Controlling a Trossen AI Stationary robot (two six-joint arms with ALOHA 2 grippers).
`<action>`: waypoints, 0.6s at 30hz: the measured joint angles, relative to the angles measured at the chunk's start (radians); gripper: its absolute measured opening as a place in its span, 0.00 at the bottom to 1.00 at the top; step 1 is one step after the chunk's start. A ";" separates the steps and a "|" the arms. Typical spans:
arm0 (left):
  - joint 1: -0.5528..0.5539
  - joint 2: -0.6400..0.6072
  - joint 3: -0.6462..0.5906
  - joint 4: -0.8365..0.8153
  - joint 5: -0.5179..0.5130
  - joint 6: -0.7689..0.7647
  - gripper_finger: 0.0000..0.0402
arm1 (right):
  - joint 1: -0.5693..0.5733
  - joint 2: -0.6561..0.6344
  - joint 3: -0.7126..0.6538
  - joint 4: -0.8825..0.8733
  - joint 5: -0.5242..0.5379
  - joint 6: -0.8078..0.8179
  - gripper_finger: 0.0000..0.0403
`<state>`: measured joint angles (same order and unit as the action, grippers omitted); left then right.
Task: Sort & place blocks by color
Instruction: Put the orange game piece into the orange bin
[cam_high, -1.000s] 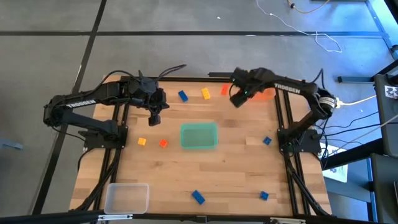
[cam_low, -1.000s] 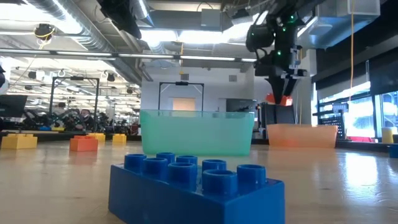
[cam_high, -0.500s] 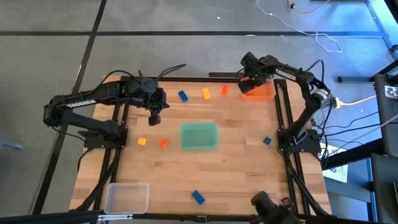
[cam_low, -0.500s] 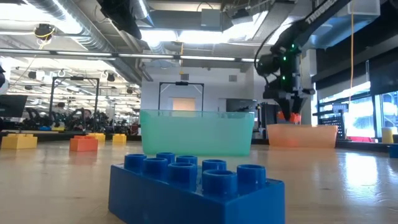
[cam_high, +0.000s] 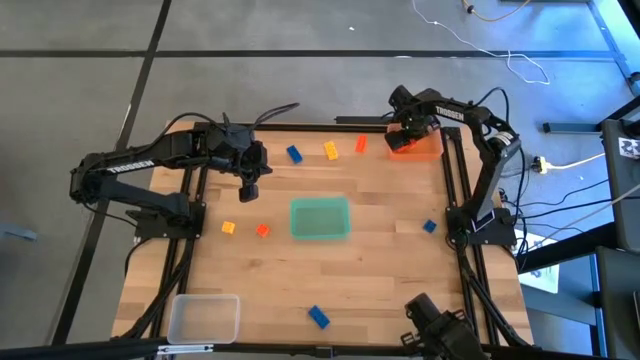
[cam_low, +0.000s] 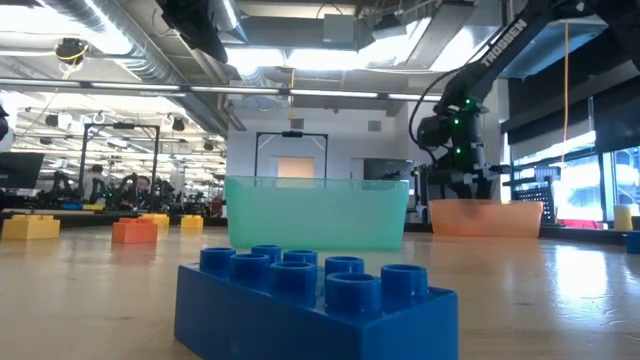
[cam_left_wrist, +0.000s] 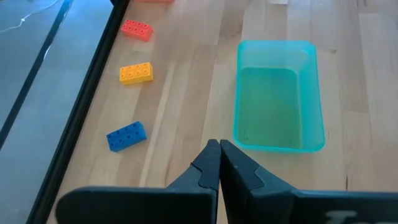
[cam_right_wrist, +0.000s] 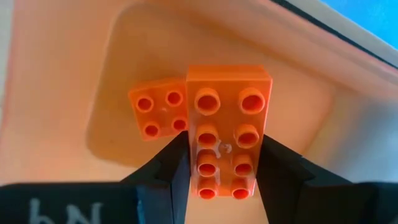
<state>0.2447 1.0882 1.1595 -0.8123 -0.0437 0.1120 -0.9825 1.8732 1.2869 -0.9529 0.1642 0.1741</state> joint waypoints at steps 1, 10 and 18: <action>0.000 0.000 0.000 0.000 0.000 0.000 0.00 | 0.000 0.000 0.000 0.004 0.000 0.000 0.35; 0.000 0.000 0.000 0.000 0.000 0.027 0.00 | 0.001 0.000 0.000 0.001 0.000 0.001 0.64; -0.001 0.000 0.000 0.000 0.001 0.029 0.00 | 0.001 0.000 0.000 0.000 0.000 -0.002 0.66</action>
<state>0.2433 1.0882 1.1595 -0.8124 -0.0429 0.1410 -0.9817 1.8732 1.2873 -0.9528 0.1642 0.1722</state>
